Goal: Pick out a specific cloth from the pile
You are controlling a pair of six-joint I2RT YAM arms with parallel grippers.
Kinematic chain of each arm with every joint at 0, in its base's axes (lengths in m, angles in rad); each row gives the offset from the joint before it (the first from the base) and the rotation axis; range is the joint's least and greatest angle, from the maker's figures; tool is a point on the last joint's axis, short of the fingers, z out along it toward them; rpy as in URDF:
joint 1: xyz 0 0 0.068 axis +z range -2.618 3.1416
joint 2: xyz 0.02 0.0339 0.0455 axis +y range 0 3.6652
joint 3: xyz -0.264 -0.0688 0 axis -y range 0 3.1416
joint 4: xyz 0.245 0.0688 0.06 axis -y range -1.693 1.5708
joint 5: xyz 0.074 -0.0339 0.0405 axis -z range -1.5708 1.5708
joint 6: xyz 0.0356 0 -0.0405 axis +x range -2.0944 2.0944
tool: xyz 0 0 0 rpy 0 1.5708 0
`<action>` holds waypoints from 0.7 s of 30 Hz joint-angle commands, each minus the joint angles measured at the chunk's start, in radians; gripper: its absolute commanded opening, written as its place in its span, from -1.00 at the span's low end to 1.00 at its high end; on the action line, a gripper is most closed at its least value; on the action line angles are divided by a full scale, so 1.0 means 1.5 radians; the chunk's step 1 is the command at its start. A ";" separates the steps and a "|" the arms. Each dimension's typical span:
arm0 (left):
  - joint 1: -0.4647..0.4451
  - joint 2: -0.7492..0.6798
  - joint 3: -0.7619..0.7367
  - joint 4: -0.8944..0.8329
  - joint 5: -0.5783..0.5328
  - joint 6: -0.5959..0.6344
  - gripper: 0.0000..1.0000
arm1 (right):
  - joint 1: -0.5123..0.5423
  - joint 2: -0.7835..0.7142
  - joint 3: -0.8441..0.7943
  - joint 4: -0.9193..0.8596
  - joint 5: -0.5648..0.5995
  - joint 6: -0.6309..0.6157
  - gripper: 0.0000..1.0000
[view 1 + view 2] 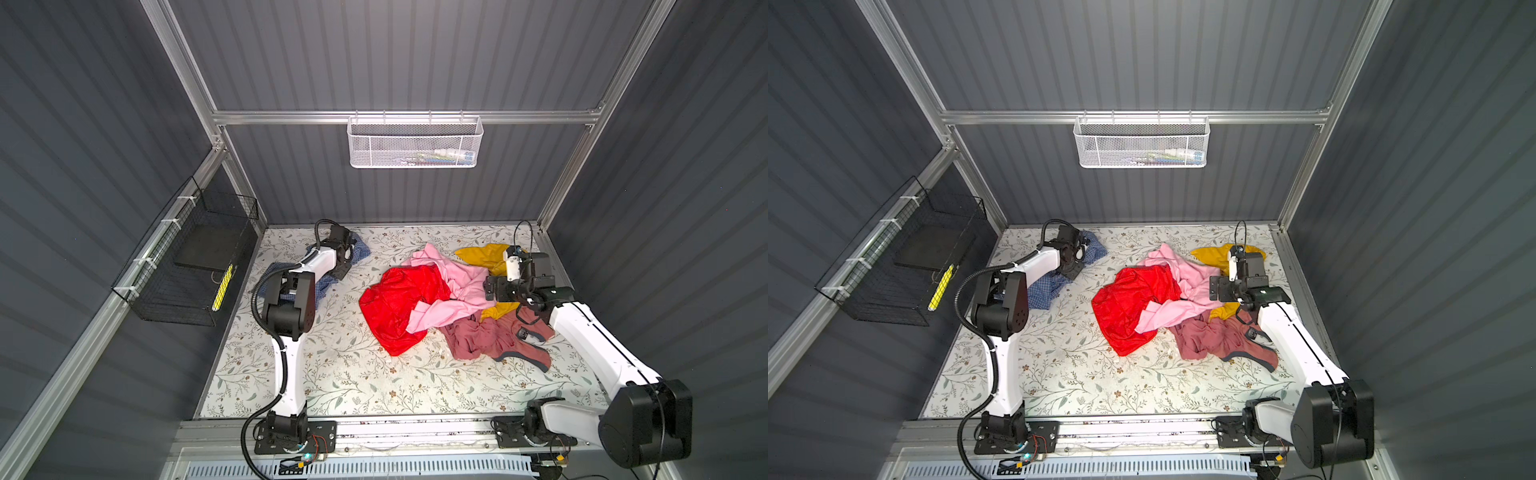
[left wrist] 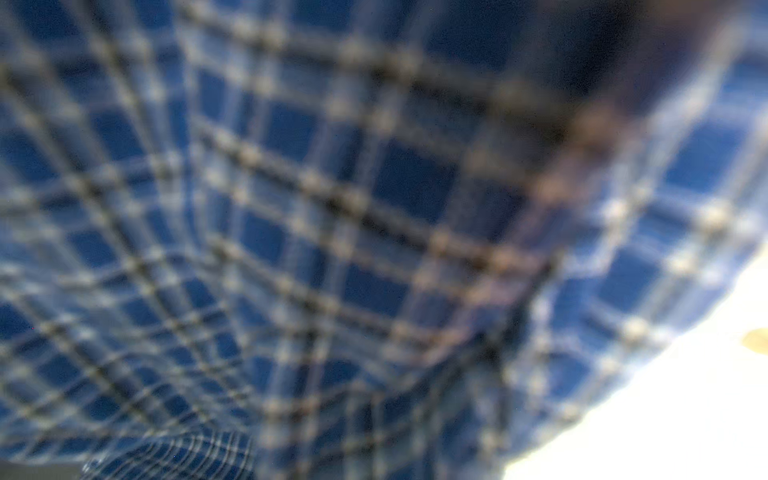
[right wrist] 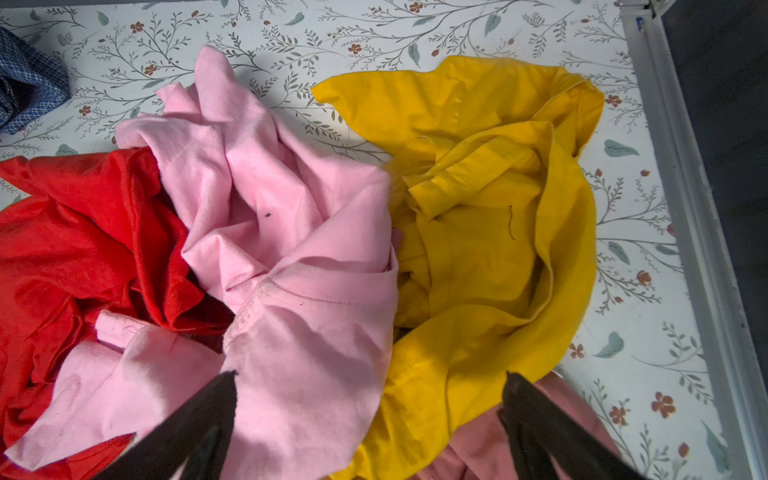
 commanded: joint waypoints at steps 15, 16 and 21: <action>0.047 0.064 0.063 -0.030 0.241 0.220 -1.00 | 0.006 0.038 0.069 -0.048 0.021 0.025 0.98; 0.047 0.064 0.063 -0.028 0.239 0.219 -1.00 | 0.008 0.042 0.071 -0.048 0.021 0.025 0.98; 0.047 0.064 0.065 -0.002 0.196 0.196 -0.49 | 0.012 0.050 0.072 -0.045 0.029 0.027 0.98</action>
